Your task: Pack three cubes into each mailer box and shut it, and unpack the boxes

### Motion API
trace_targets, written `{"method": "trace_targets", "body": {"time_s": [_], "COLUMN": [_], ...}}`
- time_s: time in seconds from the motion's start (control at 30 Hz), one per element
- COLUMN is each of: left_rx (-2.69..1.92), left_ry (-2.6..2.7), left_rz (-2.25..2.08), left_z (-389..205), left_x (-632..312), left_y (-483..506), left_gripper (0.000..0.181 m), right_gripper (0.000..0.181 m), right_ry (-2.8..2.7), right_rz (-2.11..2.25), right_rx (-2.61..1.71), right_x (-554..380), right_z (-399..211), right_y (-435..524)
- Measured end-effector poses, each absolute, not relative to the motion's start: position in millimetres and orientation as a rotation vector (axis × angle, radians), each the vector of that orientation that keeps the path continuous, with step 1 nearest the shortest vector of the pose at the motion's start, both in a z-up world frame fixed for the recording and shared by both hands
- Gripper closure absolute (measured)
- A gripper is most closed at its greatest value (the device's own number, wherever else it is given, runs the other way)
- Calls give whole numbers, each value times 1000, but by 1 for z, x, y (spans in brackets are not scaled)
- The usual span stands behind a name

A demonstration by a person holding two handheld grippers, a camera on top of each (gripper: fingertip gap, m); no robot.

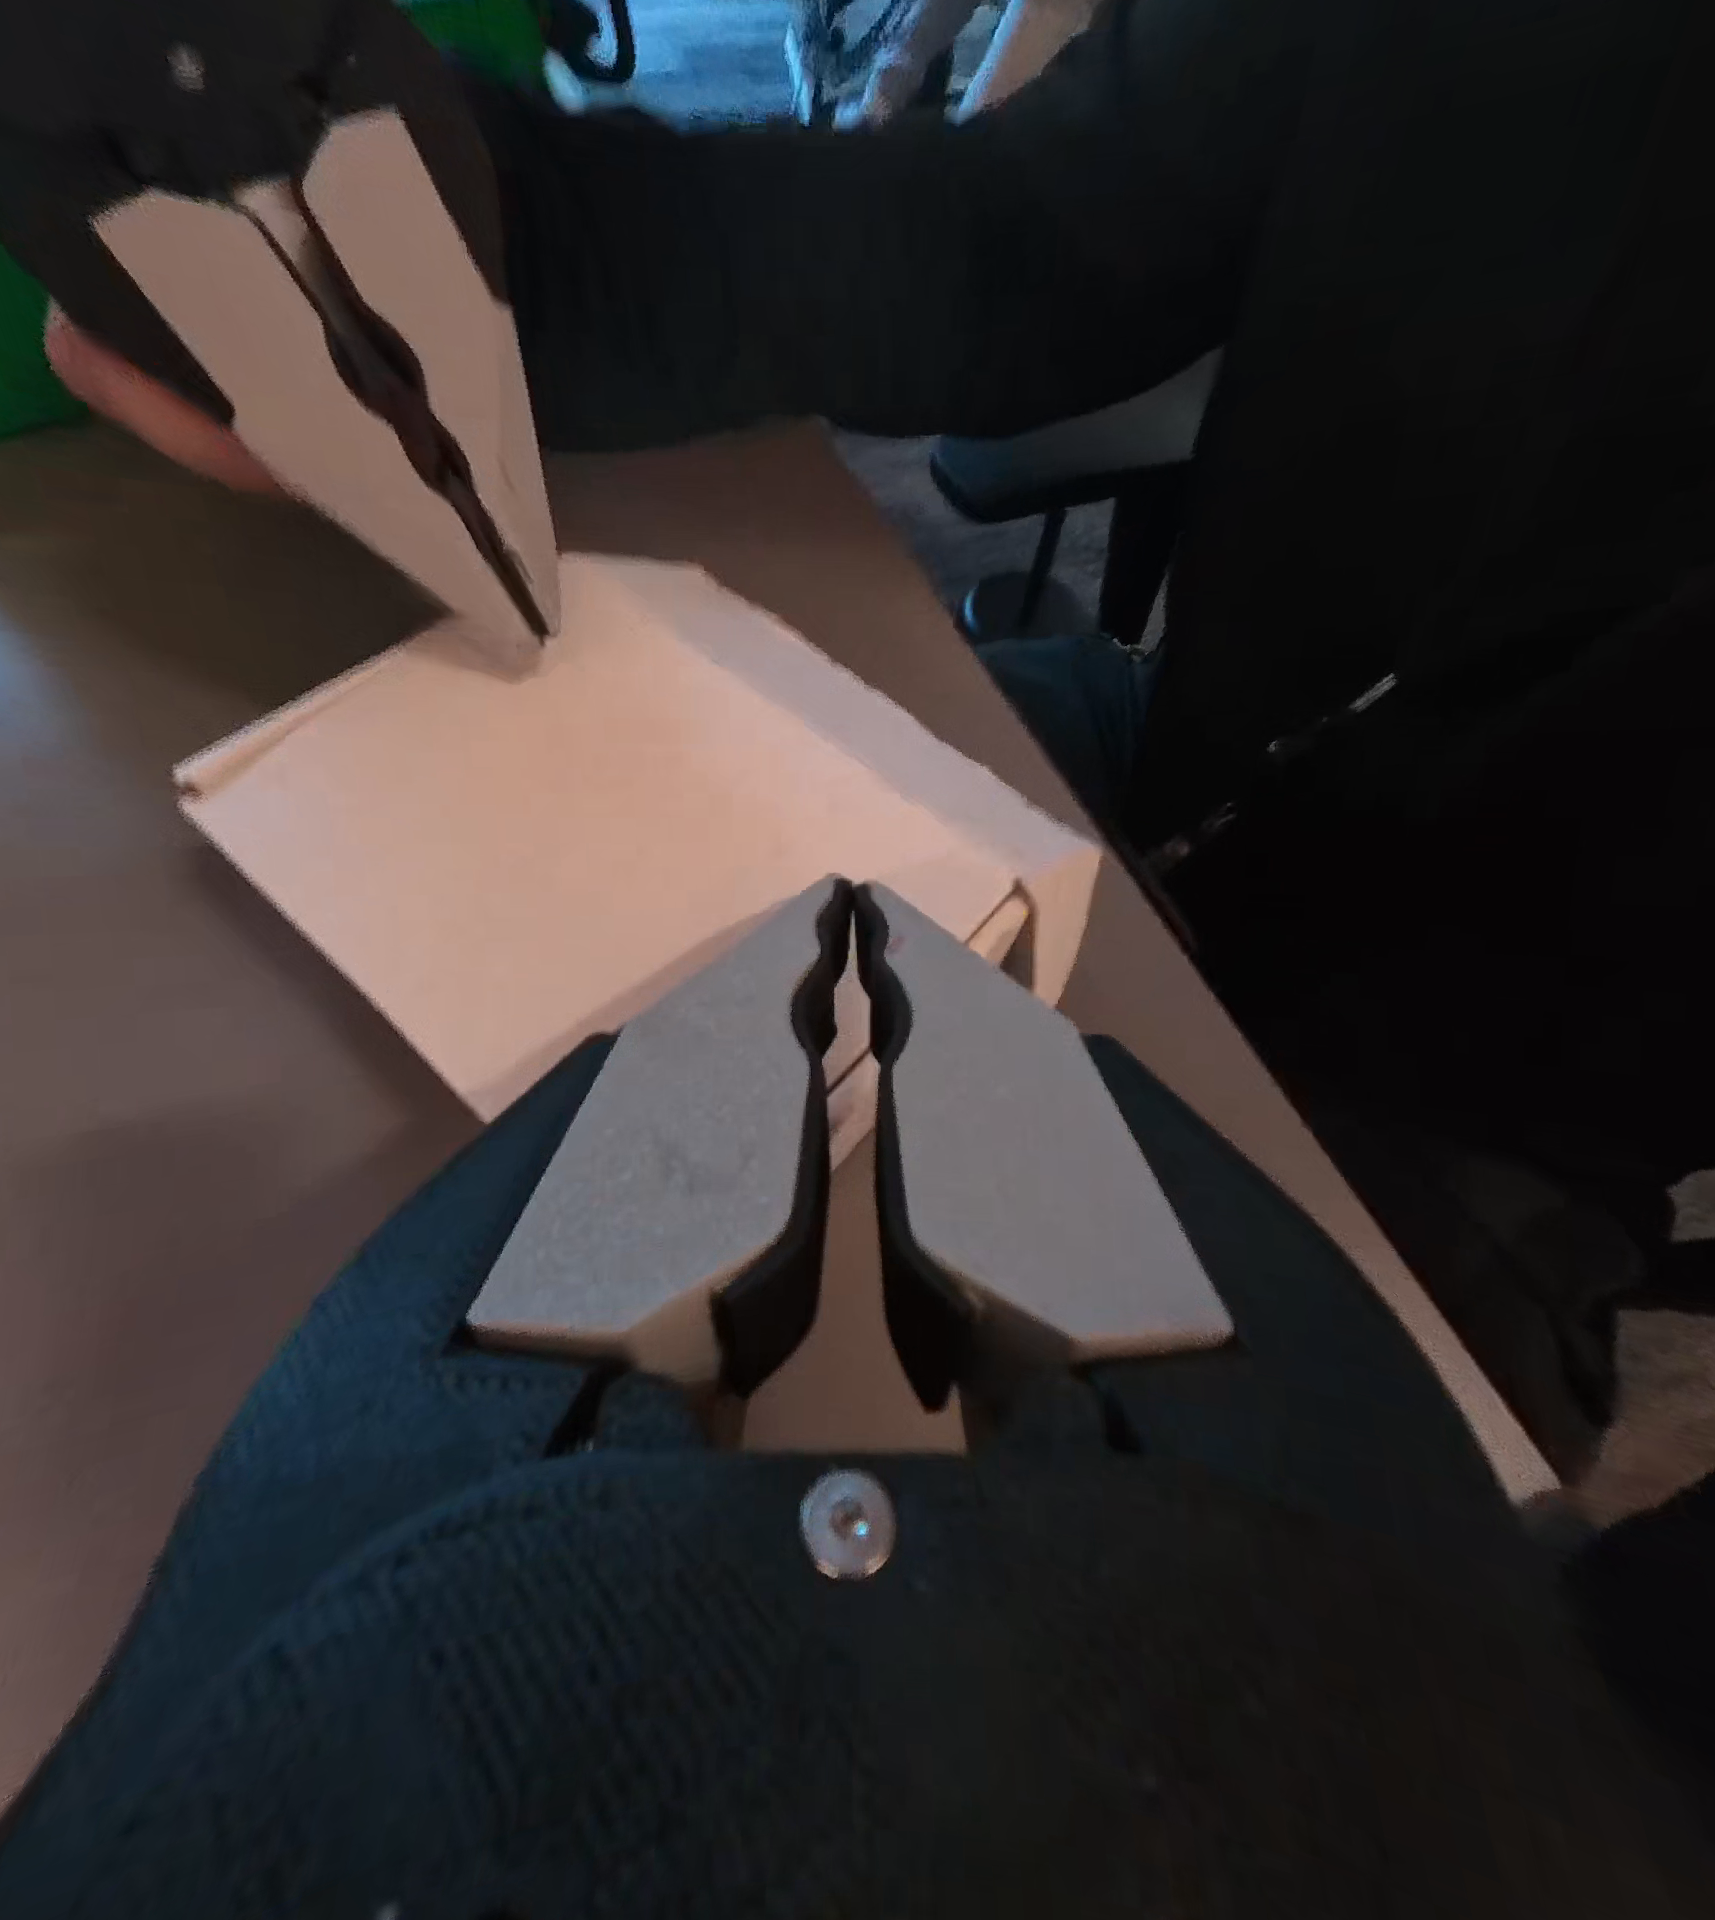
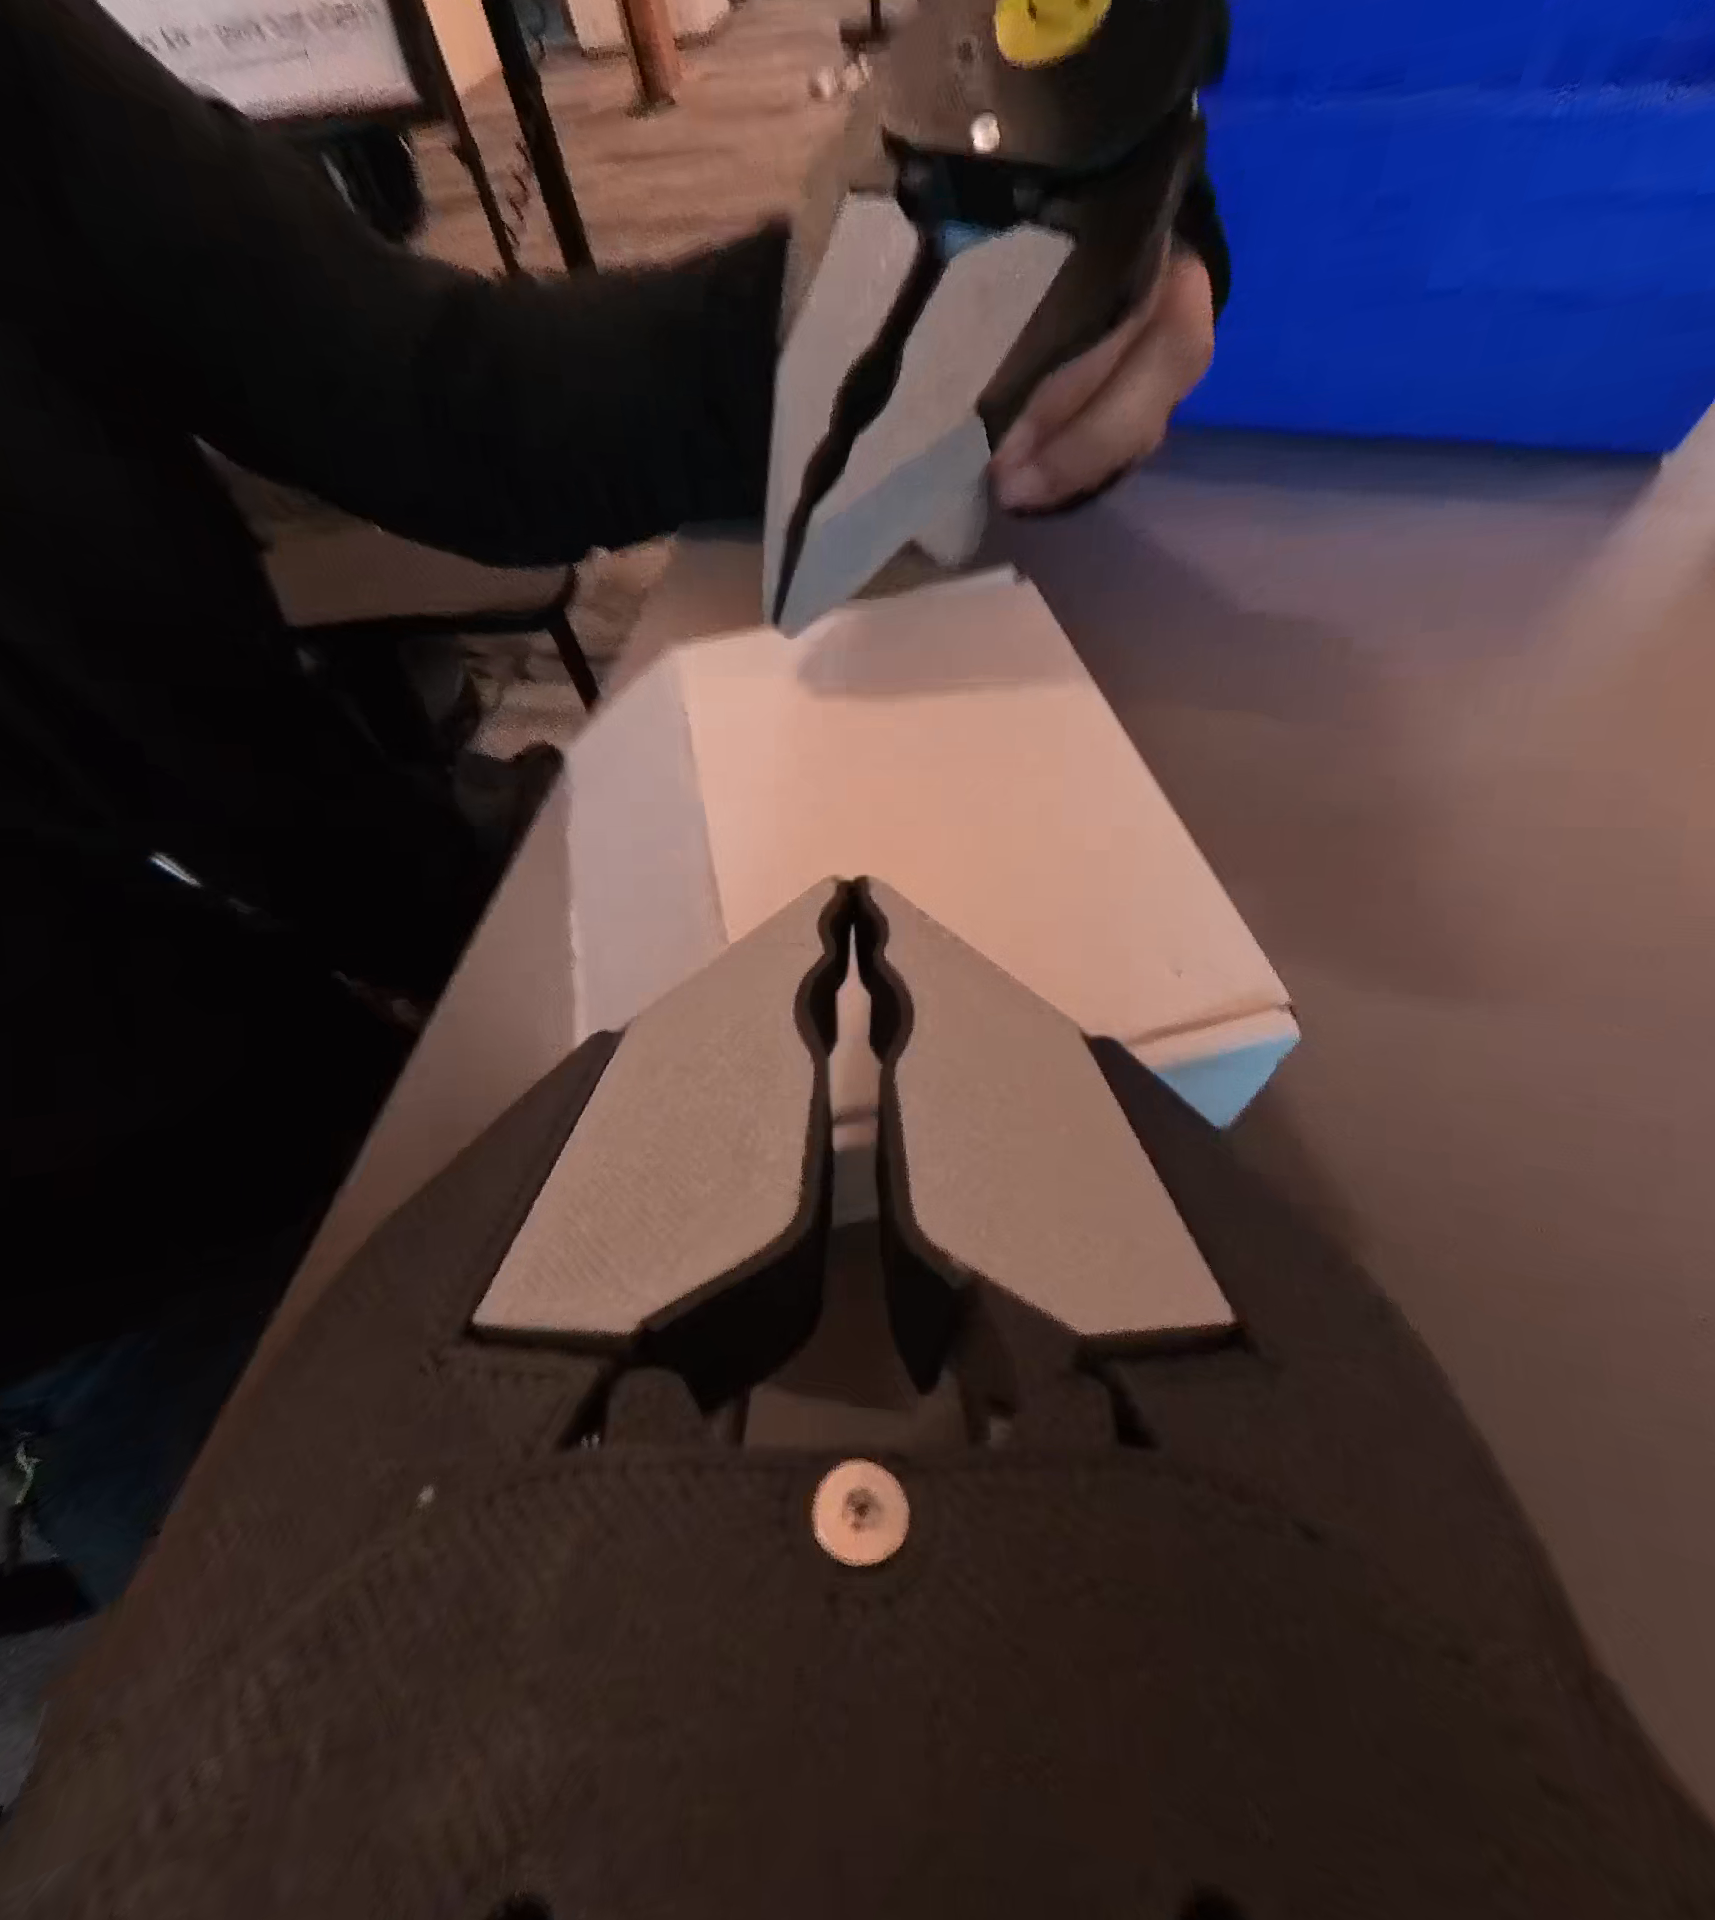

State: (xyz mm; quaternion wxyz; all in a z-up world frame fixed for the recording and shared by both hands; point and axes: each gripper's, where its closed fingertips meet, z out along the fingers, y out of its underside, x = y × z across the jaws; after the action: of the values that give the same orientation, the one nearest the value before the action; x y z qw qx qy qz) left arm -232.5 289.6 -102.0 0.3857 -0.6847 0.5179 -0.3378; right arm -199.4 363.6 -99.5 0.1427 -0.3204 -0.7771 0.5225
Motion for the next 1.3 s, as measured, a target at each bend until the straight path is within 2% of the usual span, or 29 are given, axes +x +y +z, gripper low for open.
{"method": "trace_targets", "body": {"time_s": [0.07,0.17,0.33,0.47,0.57,0.73,1.0,1.17,1.3], "left_rx": [-1676,-1800,-1795,-1792,-1787,-1861,-1713,-1880,-1843], "left_ry": [1309,1329,1327,1331,1308,1105,905,1069,1087], "left_rz": [-887,-797,-808,-793,-626,-273,-512,-433,-490], "left_z": [-90,-113,-113,-113,-115,-114,-70,-111,-101], "left_x": [-228,-233,-233,-233,-242,-281,-286,-286,-280], "left_y": [286,294,293,293,310,357,354,347,339], "left_gripper": [181,181,181,181,181,181,181,181,181], "right_gripper": [181,181,181,181,181,181,181,181,181], "right_ry": [-2227,-2289,-2291,-2277,-2335,-2265,-2107,-1954,-2043], "right_rz": [1556,1403,1362,1564,1373,1313,1200,1487,1454], "right_rx": [-906,-956,-930,-814,-877,-920,-1046,-1054,-1010], "right_x": [-197,-199,-201,-188,-192,-211,-236,-230,-219], "right_z": [-94,-117,-115,-93,-118,-117,-114,-77,-82], "right_y": [360,369,369,352,360,366,388,393,390]}}
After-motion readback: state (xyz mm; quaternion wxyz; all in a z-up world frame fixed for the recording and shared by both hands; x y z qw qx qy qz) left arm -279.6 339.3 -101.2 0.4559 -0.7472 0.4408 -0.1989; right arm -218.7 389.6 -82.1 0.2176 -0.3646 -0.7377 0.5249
